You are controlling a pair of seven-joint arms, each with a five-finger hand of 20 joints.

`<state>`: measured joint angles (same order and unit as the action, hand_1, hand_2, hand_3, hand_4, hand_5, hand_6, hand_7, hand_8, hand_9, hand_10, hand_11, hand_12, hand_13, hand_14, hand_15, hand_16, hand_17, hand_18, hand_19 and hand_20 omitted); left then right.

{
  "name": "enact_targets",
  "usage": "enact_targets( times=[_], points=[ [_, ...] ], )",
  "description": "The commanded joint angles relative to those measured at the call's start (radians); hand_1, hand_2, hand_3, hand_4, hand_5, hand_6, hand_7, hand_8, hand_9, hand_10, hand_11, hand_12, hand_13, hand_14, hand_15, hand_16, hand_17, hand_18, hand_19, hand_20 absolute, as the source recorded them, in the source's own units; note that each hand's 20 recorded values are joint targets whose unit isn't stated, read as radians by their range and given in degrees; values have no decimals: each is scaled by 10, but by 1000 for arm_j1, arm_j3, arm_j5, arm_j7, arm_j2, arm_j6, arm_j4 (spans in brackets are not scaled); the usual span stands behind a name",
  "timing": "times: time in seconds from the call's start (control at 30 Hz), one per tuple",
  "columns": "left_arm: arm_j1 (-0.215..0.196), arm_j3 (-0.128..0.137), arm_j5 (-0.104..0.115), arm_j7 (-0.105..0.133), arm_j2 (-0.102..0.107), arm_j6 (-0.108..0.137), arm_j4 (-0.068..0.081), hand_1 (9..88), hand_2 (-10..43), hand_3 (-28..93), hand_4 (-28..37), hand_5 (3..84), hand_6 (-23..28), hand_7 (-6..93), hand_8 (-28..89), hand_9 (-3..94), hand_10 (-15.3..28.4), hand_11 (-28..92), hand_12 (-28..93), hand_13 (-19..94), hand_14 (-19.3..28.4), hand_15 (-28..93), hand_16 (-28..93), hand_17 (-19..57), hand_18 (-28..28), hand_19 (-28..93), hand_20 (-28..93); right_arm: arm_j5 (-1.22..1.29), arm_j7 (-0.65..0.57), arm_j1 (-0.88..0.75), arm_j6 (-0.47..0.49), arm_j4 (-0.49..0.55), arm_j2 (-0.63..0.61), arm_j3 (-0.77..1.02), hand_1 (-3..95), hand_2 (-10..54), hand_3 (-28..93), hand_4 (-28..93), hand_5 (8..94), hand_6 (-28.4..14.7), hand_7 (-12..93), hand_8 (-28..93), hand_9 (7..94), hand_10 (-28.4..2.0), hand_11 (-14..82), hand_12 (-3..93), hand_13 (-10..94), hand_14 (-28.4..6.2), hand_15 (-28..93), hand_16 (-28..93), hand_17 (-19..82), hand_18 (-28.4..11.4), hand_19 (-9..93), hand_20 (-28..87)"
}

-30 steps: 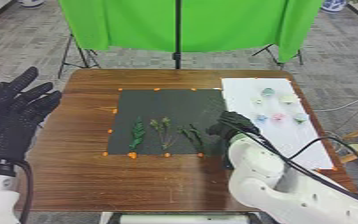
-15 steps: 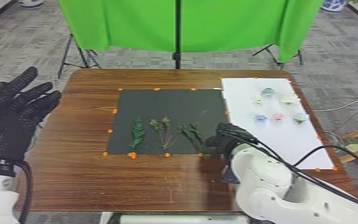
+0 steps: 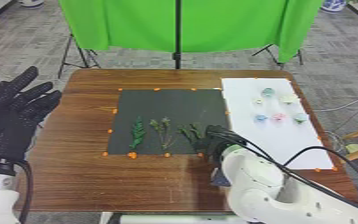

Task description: Arrange flowers

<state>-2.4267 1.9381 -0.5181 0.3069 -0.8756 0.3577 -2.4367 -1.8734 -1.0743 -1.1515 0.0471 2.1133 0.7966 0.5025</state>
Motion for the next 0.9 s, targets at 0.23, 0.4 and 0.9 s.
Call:
enact_targets(
  times=[0.23,0.4,0.9],
  points=[
    [6,-12,-5,-19,-6,9,6,200,87,767,-283,335,86,143,-97,307,197,251,105,231,264,454,-80,-81,251,602,52,-241,-22,65,-245,-27,-71,-44,241,77,733,-200,803,-47,157,-101,937,-126,313,176,910,-82,563,175,564,-223,932,393],
    [21,-19,-10,-31,-5,4,9,200,87,768,-283,335,86,143,-97,306,196,252,106,231,263,453,-81,-81,251,602,52,-174,-39,75,-208,-73,-110,44,264,43,743,-201,711,-55,144,-105,889,-145,281,171,876,-88,522,168,536,-215,932,281],
    [44,-39,-8,-31,5,-7,18,200,87,768,-283,334,85,145,-99,306,196,251,105,230,264,452,-81,-81,250,603,51,-31,-92,100,-94,-249,-167,90,311,-35,744,-212,443,-48,99,-105,836,-168,239,151,867,-88,496,158,532,-209,932,201]
  ],
)
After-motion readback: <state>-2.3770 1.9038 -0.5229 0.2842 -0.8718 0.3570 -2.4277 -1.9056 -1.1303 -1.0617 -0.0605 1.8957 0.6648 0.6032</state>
